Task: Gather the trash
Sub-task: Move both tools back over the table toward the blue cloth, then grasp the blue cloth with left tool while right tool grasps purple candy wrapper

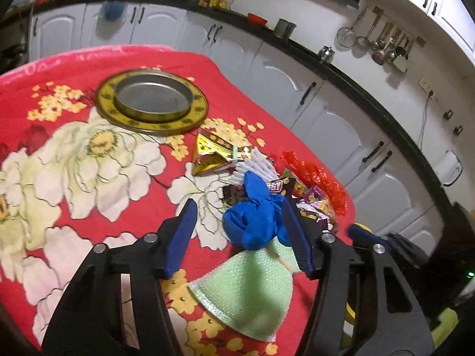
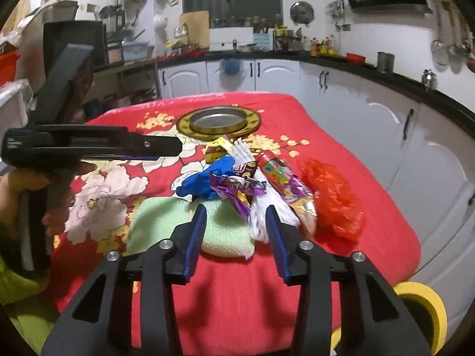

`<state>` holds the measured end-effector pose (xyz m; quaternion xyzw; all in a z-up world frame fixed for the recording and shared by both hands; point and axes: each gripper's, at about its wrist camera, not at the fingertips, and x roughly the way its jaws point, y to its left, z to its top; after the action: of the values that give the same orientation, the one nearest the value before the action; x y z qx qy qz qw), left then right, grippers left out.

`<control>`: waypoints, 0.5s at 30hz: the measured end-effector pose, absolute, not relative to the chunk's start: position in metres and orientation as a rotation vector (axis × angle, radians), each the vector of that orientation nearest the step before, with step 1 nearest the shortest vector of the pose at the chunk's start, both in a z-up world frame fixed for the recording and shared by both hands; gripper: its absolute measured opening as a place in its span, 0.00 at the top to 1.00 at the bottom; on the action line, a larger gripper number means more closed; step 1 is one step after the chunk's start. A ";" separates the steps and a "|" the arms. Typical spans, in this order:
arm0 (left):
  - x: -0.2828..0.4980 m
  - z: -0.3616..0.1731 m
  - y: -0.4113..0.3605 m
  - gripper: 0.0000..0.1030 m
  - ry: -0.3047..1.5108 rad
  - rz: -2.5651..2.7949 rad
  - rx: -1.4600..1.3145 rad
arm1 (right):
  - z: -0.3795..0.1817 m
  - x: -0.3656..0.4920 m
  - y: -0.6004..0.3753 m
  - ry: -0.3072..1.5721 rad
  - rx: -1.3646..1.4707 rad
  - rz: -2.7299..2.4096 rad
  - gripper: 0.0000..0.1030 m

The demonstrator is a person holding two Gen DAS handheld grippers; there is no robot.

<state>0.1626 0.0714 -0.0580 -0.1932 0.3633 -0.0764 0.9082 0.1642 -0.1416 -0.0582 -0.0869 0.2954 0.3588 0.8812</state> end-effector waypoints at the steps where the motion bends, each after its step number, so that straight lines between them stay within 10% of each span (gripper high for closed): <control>1: 0.164 -0.059 0.071 0.50 0.753 -0.169 -0.403 | -0.060 0.169 -0.138 0.623 -0.182 0.749 0.68; 15: 0.185 -0.092 0.059 0.61 0.879 -0.267 -0.475 | -0.069 0.186 -0.133 0.644 -0.148 0.768 0.95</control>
<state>0.1848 0.0592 -0.0919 -0.2269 0.4201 -0.1277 0.8693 0.1860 -0.1334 -0.0688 -0.0711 0.3082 0.3677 0.8745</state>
